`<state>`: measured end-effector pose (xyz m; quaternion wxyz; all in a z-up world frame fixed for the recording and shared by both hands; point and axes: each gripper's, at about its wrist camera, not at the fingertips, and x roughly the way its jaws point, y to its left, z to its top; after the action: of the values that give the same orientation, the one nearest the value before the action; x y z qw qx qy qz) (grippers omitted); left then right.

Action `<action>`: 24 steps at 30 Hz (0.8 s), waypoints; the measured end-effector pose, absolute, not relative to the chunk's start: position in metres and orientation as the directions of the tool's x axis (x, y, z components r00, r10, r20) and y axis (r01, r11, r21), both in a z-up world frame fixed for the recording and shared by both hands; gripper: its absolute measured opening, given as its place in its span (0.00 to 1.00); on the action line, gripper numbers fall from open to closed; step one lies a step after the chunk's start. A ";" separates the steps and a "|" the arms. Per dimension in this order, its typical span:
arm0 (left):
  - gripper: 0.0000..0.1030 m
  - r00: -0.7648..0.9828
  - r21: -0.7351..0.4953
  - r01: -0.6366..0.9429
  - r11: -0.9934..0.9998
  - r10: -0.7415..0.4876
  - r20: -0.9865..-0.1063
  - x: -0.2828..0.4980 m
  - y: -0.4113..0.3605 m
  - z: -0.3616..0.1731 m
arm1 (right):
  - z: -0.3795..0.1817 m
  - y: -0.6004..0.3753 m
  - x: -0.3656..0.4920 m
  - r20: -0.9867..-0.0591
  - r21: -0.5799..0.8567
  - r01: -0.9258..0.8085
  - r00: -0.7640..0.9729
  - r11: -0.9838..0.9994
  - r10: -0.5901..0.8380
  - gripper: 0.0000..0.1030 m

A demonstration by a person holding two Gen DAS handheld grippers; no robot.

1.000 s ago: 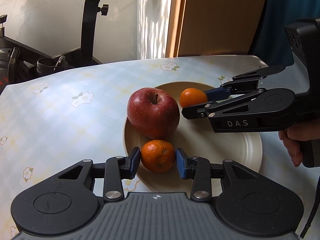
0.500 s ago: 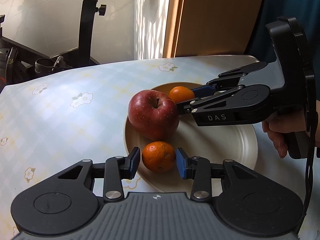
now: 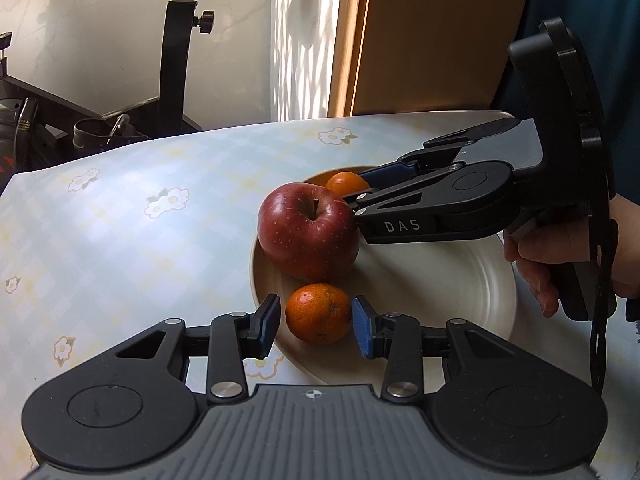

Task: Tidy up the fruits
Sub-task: 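Open the right gripper on the plate while the left releases the tangerine beside the apple, then withdraw both tools from the plate back toward the fruit pile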

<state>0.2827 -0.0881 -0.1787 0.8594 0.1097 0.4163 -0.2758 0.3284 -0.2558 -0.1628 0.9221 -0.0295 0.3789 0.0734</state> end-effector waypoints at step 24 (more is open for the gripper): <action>0.48 0.575 -0.064 0.538 0.840 -0.422 -0.701 0.256 -0.040 -0.123 | -0.122 -0.274 0.226 -0.613 0.077 -0.047 0.785 0.996 0.084 0.43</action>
<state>0.2564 -0.0401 -0.1230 0.8840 0.0780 0.3724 -0.2717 0.2263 -0.2736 -0.1216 0.9444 0.0287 0.3257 0.0346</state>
